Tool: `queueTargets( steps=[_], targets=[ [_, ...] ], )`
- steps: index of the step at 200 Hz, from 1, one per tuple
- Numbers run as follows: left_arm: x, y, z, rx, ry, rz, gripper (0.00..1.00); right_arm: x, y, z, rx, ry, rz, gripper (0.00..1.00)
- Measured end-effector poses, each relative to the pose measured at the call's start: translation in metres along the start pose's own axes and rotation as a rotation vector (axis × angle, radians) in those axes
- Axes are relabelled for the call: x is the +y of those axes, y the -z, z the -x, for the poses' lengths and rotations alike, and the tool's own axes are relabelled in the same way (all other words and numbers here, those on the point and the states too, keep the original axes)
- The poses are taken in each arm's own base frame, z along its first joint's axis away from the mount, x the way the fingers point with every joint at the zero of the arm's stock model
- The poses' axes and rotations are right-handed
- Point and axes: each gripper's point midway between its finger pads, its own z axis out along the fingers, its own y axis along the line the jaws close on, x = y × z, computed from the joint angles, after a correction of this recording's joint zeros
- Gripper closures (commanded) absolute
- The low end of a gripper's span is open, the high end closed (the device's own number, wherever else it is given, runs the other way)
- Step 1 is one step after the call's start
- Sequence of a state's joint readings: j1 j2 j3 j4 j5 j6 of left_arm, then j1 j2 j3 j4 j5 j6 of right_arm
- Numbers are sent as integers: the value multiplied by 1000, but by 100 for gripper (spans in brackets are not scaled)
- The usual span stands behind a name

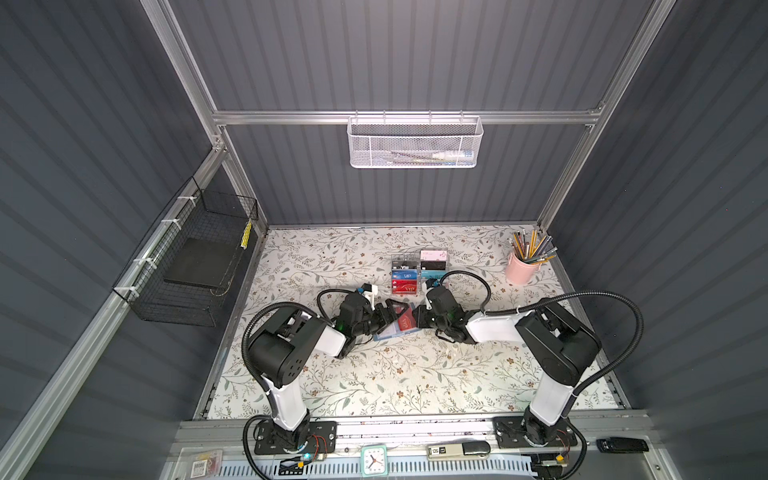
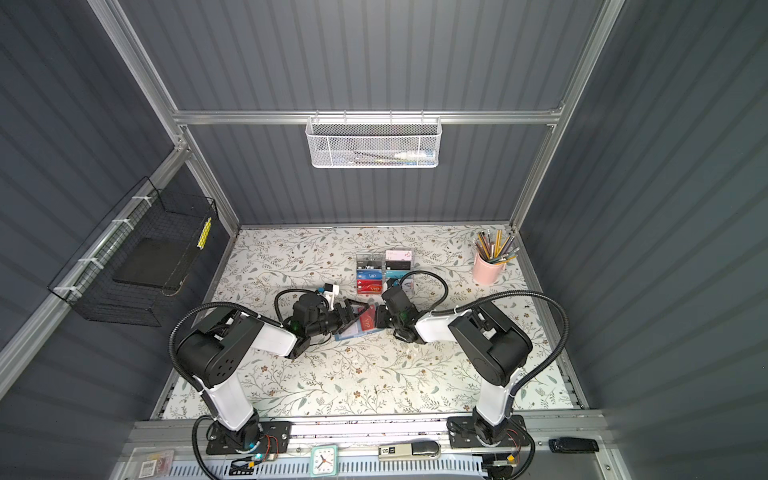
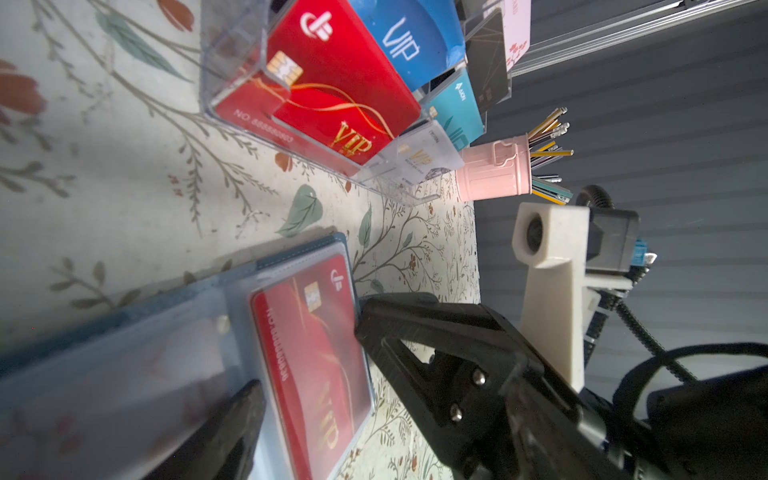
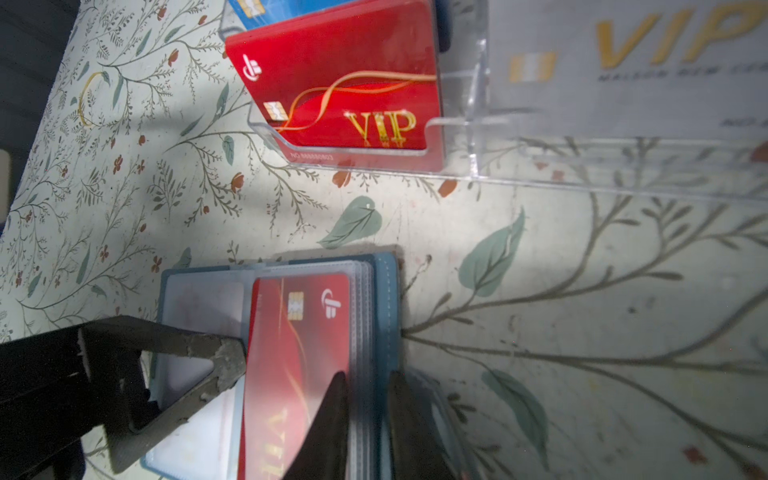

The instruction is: Take the credit cards out of the card holder

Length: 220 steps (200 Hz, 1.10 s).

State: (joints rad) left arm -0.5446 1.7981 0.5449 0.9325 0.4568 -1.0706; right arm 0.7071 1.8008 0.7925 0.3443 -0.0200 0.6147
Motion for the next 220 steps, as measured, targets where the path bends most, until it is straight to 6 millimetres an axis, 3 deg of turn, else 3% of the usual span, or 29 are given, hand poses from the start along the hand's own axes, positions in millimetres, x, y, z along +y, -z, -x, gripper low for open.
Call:
queueTargets(
  steps=[220],
  targets=[
    [1,0,4,-29,88,-42,10,2,-2,0,-12,-16,28,81]
  ],
)
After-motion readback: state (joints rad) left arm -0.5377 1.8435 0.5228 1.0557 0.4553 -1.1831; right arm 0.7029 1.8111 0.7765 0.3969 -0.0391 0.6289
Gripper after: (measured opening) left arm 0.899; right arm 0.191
